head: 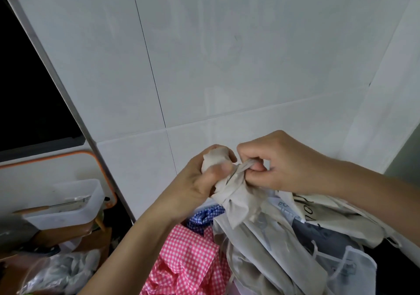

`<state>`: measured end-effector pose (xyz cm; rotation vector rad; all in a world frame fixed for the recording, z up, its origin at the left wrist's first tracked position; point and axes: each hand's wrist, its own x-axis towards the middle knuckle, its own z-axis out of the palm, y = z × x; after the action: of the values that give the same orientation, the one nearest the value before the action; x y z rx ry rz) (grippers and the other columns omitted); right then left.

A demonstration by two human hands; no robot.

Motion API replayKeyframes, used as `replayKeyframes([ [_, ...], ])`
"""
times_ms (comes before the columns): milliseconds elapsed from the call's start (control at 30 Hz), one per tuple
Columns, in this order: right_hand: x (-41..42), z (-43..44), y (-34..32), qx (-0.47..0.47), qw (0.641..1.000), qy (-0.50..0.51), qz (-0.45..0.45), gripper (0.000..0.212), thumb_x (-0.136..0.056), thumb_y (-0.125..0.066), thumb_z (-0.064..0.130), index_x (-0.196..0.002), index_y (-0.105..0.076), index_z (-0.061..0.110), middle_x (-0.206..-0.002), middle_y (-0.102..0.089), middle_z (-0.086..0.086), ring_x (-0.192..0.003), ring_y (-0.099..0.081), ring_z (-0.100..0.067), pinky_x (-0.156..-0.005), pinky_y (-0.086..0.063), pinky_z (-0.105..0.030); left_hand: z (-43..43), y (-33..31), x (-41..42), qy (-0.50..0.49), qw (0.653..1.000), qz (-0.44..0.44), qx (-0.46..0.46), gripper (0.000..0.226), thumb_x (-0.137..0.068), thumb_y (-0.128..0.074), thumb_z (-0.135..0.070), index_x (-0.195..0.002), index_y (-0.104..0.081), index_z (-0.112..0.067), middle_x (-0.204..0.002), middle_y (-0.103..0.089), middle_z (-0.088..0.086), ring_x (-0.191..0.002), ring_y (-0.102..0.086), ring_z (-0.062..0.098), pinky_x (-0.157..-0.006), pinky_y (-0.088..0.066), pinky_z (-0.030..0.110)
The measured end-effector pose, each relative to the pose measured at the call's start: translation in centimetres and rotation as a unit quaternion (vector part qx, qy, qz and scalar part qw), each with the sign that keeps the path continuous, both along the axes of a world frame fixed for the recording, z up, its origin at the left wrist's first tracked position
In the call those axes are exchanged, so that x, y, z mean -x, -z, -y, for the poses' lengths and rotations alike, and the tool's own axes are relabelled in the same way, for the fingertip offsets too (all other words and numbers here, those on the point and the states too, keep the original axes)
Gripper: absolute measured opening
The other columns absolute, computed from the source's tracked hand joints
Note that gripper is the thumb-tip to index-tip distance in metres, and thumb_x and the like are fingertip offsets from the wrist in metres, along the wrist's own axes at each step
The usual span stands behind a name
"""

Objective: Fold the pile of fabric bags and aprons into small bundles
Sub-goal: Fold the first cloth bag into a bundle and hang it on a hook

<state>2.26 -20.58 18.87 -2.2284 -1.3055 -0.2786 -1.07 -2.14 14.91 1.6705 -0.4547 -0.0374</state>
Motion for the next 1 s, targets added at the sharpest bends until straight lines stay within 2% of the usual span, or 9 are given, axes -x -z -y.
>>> replayKeyframes([
  [67,-0.6,-0.7,-0.6,0.009,1.000,-0.016,-0.010,0.024,-0.069,-0.049,0.024,-0.056,-0.029,0.029,-0.050,-0.032,0.007,-0.048,-0.028,-0.008,-0.047,-0.023,-0.017,-0.1,-0.6,-0.2,-0.027,0.999,0.043,-0.008,0.042,-0.081,-0.043,-0.057,-0.078,-0.057,-0.018,-0.072,-0.053,-0.005,-0.066,-0.050,0.008,-0.060,-0.041,0.017],
  [167,-1.4,-1.4,-2.3,0.088,0.993,-0.040,-0.062,0.014,-0.065,-0.058,0.025,-0.057,-0.047,0.021,-0.050,-0.042,0.008,-0.046,-0.037,-0.008,-0.048,-0.026,-0.014,-0.4,-1.6,0.0,0.015,0.999,0.038,0.015,0.029,-0.081,-0.049,-0.046,-0.071,-0.059,-0.020,-0.067,-0.056,-0.008,-0.062,-0.054,0.006,-0.059,-0.043,0.015],
  [267,-2.2,-2.1,-4.1,0.154,0.981,-0.060,-0.105,0.018,-0.063,-0.063,0.016,-0.053,-0.049,0.018,-0.051,-0.039,0.004,-0.048,-0.034,-0.008,-0.048,-0.024,-0.016,-0.5,-2.1,-0.2,0.048,0.999,0.020,0.002,0.019,-0.075,-0.051,-0.040,-0.066,-0.062,-0.027,-0.064,-0.057,-0.007,-0.060,-0.053,0.006,-0.058,-0.042,0.017],
  [400,-2.9,-3.0,-5.1,0.175,0.969,-0.090,-0.146,0.013,-0.062,-0.061,0.011,-0.054,-0.051,0.010,-0.058,-0.041,-0.006,-0.053,-0.035,-0.007,-0.056,-0.028,-0.010,-1.2,-2.1,-0.4,0.045,0.999,-0.016,-0.017,0.018,-0.068,-0.052,-0.041,-0.059,-0.058,-0.027,-0.060,-0.051,-0.003,-0.057,-0.045,0.012,-0.055,-0.036,0.026],
  [467,-3.1,-3.3,-5.4,0.188,0.962,-0.104,-0.170,0.010,-0.065,-0.060,0.005,-0.057,-0.053,0.004,-0.059,-0.044,-0.008,-0.054,-0.037,-0.005,-0.061,-0.031,-0.005,-1.6,-2.3,-0.3,0.055,0.998,-0.024,-0.027,0.016,-0.067,-0.052,-0.040,-0.057,-0.057,-0.030,-0.059,-0.050,-0.007,-0.055,-0.045,0.007,-0.053,-0.036,0.022],
  [600,-3.1,-3.5,-5.5,0.192,0.960,-0.107,-0.175,0.006,-0.068,-0.062,0.004,-0.063,-0.059,0.005,-0.060,-0.045,0.004,-0.058,-0.040,-0.003,-0.062,-0.030,-0.005,-2.4,-2.6,0.1,0.085,0.994,-0.019,-0.067,0.016,-0.072,-0.052,-0.040,-0.064,-0.058,-0.028,-0.064,-0.050,-0.009,-0.060,-0.045,0.005,-0.056,-0.037,0.017],
  [800,-3.9,-4.1,-8.3,0.125,0.978,-0.080,-0.149,0.010,-0.078,-0.060,0.014,-0.071,-0.059,0.008,-0.069,-0.054,-0.008,-0.070,-0.047,-0.028,-0.073,-0.042,-0.044,-3.4,-4.4,-1.1,-0.047,0.992,0.068,-0.091,0.041,-0.060,-0.075,-0.053,-0.077,-0.055,-0.022,-0.070,-0.057,-0.011,-0.061,-0.055,0.005,-0.057,-0.043,0.019],
  [900,-4.0,-5.4,-9.2,0.074,0.994,-0.057,-0.060,0.016,-0.080,-0.059,0.009,-0.066,-0.051,0.012,-0.064,-0.052,-0.003,-0.066,-0.048,-0.025,-0.068,-0.044,-0.046,-3.2,-6.7,-1.9,-0.188,0.968,0.109,-0.123,0.043,-0.063,-0.081,-0.030,-0.095,-0.053,-0.027,-0.076,-0.068,-0.008,-0.068,-0.065,0.009,-0.056,-0.051,0.025],
  [1000,-4.0,-6.4,-9.5,-0.065,0.996,-0.050,-0.032,0.015,-0.079,-0.056,0.005,-0.067,-0.047,0.007,-0.065,-0.050,-0.009,-0.064,-0.046,-0.026,-0.060,-0.041,-0.042,-3.1,-9.2,-2.3,-0.258,0.939,0.199,-0.109,0.036,-0.071,-0.078,-0.015,-0.095,-0.055,-0.029,-0.076,-0.069,-0.008,-0.069,-0.067,0.010,-0.061,-0.054,0.024],
])
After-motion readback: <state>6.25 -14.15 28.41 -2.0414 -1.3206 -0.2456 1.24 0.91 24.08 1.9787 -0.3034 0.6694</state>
